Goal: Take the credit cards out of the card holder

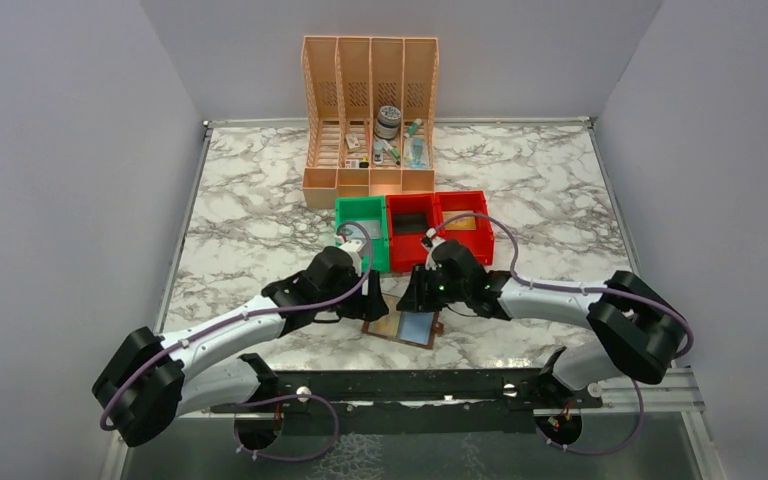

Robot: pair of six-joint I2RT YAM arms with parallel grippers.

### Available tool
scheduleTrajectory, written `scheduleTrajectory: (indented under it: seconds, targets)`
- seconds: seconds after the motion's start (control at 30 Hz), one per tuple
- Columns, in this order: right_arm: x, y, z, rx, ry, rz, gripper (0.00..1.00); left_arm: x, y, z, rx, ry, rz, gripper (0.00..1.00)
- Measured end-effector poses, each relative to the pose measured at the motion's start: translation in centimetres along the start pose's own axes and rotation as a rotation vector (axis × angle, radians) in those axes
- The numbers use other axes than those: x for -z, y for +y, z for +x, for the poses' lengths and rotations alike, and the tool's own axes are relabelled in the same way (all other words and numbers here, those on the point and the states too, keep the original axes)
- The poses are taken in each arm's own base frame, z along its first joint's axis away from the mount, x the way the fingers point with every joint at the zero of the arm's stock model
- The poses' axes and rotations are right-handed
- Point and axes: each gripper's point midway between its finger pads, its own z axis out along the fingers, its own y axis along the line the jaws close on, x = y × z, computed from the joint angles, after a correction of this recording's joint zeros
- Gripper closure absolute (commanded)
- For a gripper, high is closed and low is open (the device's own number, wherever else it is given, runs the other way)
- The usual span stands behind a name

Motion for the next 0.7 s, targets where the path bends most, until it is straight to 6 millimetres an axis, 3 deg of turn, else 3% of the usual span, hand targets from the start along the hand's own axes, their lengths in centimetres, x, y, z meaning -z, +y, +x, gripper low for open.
scheduleTrajectory:
  seconds: [0.17, 0.37, 0.7]
  targets:
    - [0.9, 0.6, 0.0, -0.049, -0.02, -0.024, 0.75, -0.8, 0.1, 0.0, -0.001, 0.003, -0.003, 0.33]
    - [1.0, -1.8, 3.1, -0.2, 0.018, 0.011, 0.75, -2.3, 0.9, 0.8, 0.009, 0.057, -0.039, 0.39]
    - [-0.4, -1.2, 2.2, -0.223, 0.018, 0.007, 0.75, -3.9, 0.9, 0.8, 0.0, 0.076, -0.041, 0.5]
